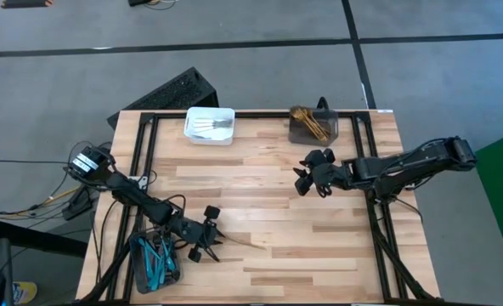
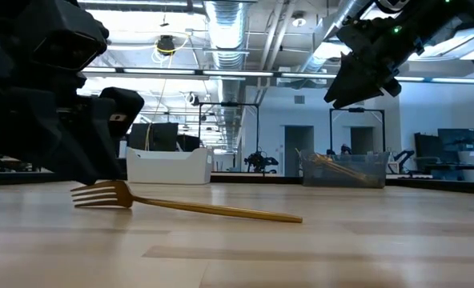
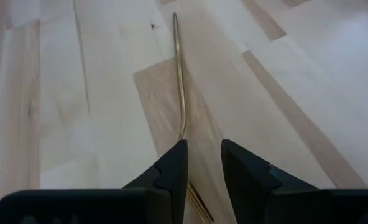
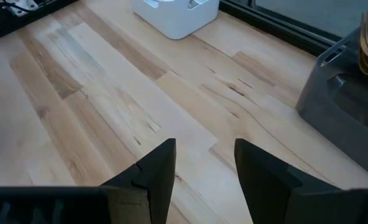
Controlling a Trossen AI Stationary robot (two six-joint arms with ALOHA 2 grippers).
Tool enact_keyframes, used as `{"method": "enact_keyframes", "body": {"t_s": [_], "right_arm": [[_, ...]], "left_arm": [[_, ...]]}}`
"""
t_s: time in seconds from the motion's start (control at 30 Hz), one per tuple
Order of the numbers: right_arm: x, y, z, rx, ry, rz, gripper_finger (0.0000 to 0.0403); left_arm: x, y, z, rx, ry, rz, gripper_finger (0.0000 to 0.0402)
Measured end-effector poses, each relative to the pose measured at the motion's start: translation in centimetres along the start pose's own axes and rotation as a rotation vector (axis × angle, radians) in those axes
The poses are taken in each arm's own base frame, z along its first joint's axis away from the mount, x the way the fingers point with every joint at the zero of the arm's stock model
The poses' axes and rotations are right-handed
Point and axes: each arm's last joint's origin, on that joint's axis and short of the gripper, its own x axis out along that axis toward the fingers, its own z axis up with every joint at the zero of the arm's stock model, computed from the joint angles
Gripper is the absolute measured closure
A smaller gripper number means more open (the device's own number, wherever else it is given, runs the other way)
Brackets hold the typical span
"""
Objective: Sort silverware by color (type)
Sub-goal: Put the gold fork into the top black bin
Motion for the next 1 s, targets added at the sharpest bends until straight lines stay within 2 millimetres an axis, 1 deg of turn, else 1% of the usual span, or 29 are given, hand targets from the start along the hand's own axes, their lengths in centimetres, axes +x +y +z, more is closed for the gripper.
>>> {"method": "enact_keyframes", "body": {"t_s": [0.3, 0.53, 0.67, 0.8, 1.0], "right_arm": [[0.0, 0.0, 0.0, 0.000, 0.001, 0.001, 0.0214], [0.0, 0.0, 0.0, 0.002, 0.001, 0.005, 0.0214], [0.0, 0.1, 0.1, 0.006, -0.002, 0.010, 0.0214], [0.0, 0.1, 0.1, 0.006, -0.001, 0.010, 0.0214], [0.0, 0.1, 0.0, 0.006, -0.001, 0.010, 0.0214]], "left_arm": [[0.0, 0.0, 0.2, 0.016, -0.019, 0.025, 0.0315], [0.0, 0.4, -0.4, 0.001, 0.049, 0.039, 0.0315], [0.1, 0.8, -0.5, -0.016, 0.058, 0.050, 0.0315], [0.1, 1.0, -0.5, -0.012, 0.061, 0.110, 0.0315], [0.2, 0.9, 1.2, 0.060, 0.032, 0.130, 0.0315]]}}
